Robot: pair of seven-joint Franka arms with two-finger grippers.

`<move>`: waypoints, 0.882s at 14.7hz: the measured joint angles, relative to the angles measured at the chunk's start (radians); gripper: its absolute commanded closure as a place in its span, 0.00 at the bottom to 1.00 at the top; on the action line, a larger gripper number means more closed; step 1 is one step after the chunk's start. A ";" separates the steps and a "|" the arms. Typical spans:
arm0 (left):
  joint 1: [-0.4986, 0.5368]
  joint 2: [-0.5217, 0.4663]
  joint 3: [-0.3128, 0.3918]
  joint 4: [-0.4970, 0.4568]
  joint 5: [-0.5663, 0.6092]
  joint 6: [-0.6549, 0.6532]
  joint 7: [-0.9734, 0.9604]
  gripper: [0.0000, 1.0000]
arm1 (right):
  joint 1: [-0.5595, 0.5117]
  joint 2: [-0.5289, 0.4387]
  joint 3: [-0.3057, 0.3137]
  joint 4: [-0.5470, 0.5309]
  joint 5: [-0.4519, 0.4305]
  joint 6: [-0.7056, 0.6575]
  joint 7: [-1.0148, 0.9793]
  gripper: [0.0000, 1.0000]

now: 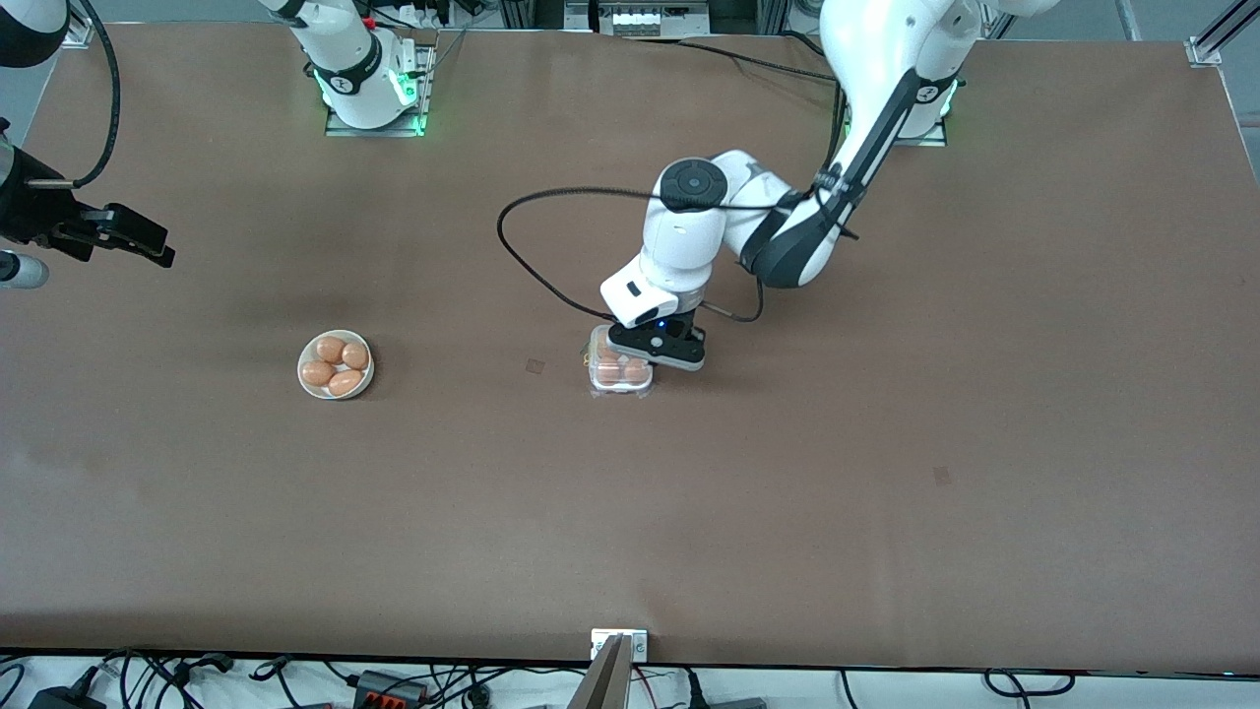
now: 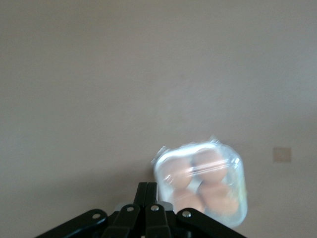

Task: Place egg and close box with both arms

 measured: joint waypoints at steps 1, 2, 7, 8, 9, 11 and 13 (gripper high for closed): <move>0.001 -0.029 0.000 0.001 0.000 -0.074 0.000 0.99 | 0.000 0.000 -0.001 0.000 0.000 0.000 -0.001 0.00; 0.002 -0.055 0.000 0.001 0.000 -0.130 0.000 0.99 | 0.000 0.000 -0.002 0.000 0.000 0.000 -0.001 0.00; 0.012 -0.079 -0.004 0.000 0.000 -0.191 0.027 0.99 | 0.002 0.005 -0.002 0.000 0.000 -0.001 -0.002 0.00; 0.022 -0.079 -0.004 0.009 0.000 -0.223 0.063 0.98 | 0.003 0.005 -0.002 -0.001 0.000 -0.003 -0.003 0.00; 0.033 -0.080 -0.003 0.029 0.000 -0.274 0.103 0.98 | 0.004 0.005 -0.002 -0.001 0.000 -0.005 -0.003 0.00; 0.052 -0.084 -0.001 0.094 0.001 -0.405 0.184 0.97 | 0.009 0.005 -0.001 -0.001 0.000 -0.008 -0.004 0.00; 0.079 -0.095 0.002 0.160 0.007 -0.535 0.243 0.90 | 0.013 0.005 -0.001 -0.003 0.000 -0.009 -0.004 0.00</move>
